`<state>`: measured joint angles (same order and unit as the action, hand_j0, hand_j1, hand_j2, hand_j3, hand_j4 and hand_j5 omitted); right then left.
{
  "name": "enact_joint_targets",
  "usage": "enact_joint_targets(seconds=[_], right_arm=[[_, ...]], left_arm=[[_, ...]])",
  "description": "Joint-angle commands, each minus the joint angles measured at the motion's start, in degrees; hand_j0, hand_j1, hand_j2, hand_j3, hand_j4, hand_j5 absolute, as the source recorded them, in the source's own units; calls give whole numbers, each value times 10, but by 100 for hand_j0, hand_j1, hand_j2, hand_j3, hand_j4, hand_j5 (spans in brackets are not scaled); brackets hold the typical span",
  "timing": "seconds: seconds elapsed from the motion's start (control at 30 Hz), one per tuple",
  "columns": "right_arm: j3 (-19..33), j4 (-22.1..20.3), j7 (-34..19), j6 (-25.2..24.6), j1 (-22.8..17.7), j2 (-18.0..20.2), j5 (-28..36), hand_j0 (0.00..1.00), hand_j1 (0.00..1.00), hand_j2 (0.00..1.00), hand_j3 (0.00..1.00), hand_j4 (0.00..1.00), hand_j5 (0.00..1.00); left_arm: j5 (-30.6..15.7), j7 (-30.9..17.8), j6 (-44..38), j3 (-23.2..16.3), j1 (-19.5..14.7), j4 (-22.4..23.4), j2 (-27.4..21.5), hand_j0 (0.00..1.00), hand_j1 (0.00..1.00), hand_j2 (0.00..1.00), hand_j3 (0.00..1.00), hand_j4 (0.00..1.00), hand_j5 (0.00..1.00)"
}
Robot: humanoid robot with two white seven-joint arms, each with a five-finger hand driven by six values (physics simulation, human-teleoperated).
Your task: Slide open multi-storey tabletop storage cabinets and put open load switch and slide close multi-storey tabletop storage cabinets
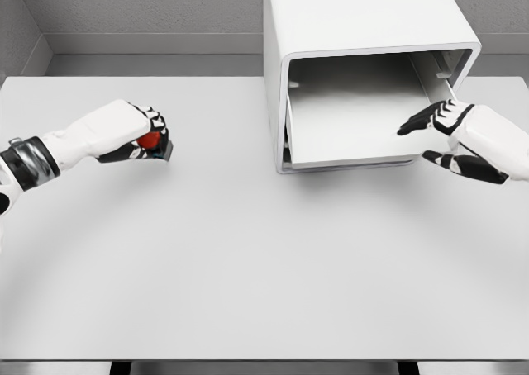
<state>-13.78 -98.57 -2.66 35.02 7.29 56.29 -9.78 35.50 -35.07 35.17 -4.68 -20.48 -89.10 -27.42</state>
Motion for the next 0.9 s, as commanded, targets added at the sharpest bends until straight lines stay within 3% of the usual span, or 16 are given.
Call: enact_joint_targets(seconds=[0.0,0.43,0.87], right_arm=[[16,2,-1,0,0,2,13,56,56,56,56,56,56],[71,71,0,0,2,-1,13,58,58,58,58,58,58],[72,174,-2,0,-21,0,24,59,59,59,59,59,59]], left_arm=[[-3,1,-2,2,0,-15,0,31,31,31,31,31,31],[-21,1,-2,3,13,-67,2,31,31,31,31,31,31],[-35,1,-2,1,18,-107,8,32,32,32,32,32,32]])
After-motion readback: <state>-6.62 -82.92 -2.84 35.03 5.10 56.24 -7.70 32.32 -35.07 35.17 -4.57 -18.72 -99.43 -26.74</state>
